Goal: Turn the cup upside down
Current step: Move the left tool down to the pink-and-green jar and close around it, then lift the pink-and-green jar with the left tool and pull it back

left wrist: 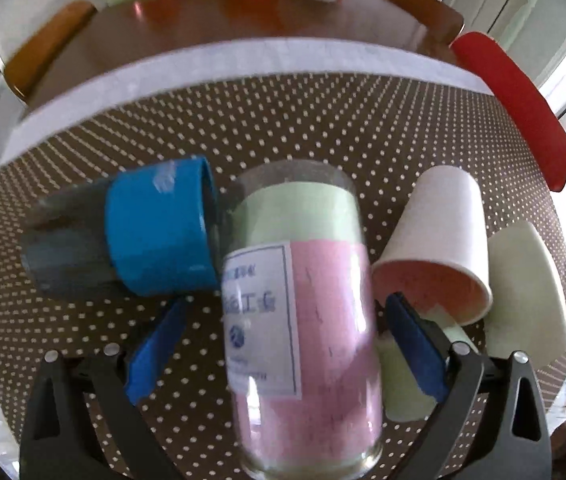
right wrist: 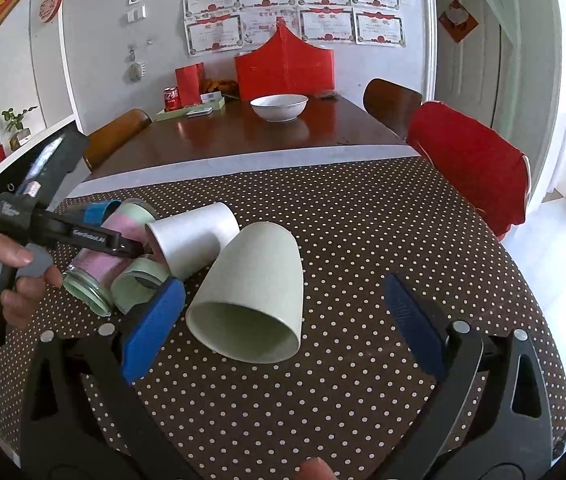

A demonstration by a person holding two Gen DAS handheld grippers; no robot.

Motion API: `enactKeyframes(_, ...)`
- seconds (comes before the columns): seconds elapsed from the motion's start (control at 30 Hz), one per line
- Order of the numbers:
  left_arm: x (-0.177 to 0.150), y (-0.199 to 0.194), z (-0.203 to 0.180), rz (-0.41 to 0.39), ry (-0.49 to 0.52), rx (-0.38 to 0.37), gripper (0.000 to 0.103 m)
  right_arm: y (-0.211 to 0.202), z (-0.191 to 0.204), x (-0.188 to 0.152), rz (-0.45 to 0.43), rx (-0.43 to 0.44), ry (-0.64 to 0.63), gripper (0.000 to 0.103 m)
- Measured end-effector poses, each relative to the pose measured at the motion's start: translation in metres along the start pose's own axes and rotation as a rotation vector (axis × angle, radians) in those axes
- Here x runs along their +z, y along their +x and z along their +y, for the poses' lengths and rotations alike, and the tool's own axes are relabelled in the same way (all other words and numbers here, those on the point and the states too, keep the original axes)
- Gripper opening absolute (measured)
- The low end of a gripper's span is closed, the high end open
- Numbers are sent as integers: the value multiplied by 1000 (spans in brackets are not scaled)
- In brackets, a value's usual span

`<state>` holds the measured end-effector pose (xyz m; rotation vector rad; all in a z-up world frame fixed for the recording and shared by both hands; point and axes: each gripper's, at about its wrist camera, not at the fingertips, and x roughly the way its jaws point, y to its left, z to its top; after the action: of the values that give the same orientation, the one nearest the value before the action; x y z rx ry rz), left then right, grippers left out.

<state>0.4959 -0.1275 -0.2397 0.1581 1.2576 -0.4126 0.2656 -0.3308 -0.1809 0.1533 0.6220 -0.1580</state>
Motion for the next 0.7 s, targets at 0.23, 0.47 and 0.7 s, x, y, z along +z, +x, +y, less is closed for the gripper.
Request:
enactKeyframes(0.23, -1, 6, -7, 1, -20, -56, 69, -6, -5, -2, -3, -12, 15, 97)
enactKeyframes(0.47, -26, -23, 1, -52, -28, -84, 68, -26, 1, -5, -19, -9, 13, 97)
enactKeyframes(0.7, -92, -84, 1, -131, 23, -89, 68, -63, 5, -10, -53, -17, 7, 97)
